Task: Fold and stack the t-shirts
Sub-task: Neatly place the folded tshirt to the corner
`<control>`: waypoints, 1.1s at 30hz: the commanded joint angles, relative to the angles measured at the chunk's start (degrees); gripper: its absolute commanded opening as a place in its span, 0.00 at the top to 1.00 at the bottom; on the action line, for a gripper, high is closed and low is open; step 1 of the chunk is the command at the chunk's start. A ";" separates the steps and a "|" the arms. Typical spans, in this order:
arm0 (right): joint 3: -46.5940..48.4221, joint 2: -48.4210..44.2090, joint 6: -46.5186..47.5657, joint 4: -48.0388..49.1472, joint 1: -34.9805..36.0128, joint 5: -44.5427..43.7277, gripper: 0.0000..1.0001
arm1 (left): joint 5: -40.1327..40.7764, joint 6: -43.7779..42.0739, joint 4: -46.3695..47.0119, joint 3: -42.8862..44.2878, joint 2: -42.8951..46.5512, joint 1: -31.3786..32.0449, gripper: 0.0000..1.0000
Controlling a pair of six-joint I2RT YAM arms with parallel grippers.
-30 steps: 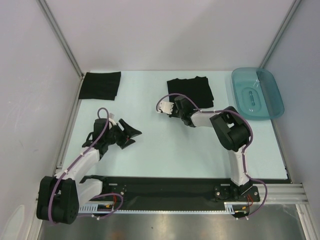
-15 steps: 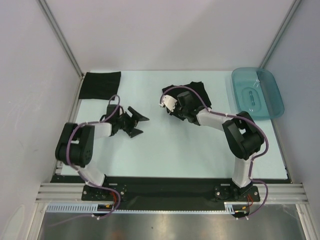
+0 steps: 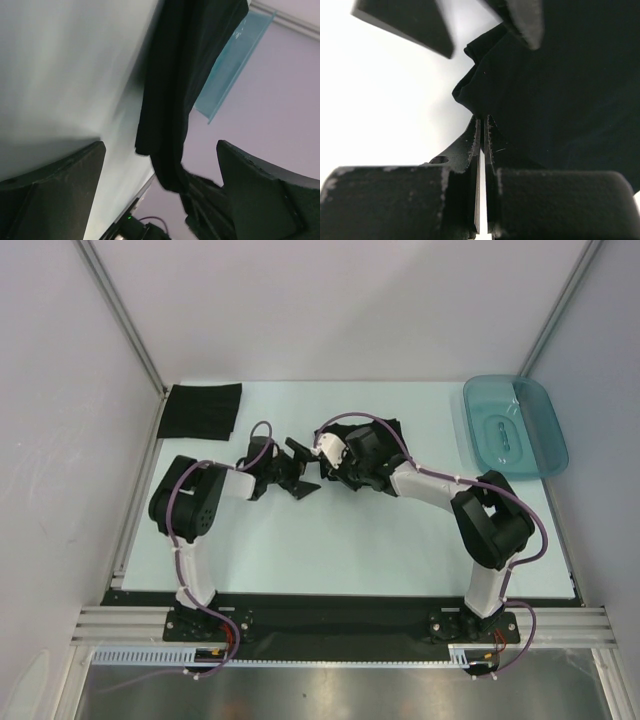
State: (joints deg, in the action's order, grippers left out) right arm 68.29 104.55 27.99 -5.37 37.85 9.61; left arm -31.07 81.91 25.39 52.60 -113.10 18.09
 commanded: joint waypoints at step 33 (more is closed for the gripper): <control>-12.28 -31.66 -28.77 -15.02 -3.04 -4.43 0.07 | 33.33 -66.76 -63.34 58.13 -12.76 -1.47 1.00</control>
State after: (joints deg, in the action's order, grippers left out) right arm 59.44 80.23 4.36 -17.21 35.92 3.27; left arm -7.86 30.37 -27.92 104.66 -124.97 18.70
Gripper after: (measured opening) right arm 0.927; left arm 0.050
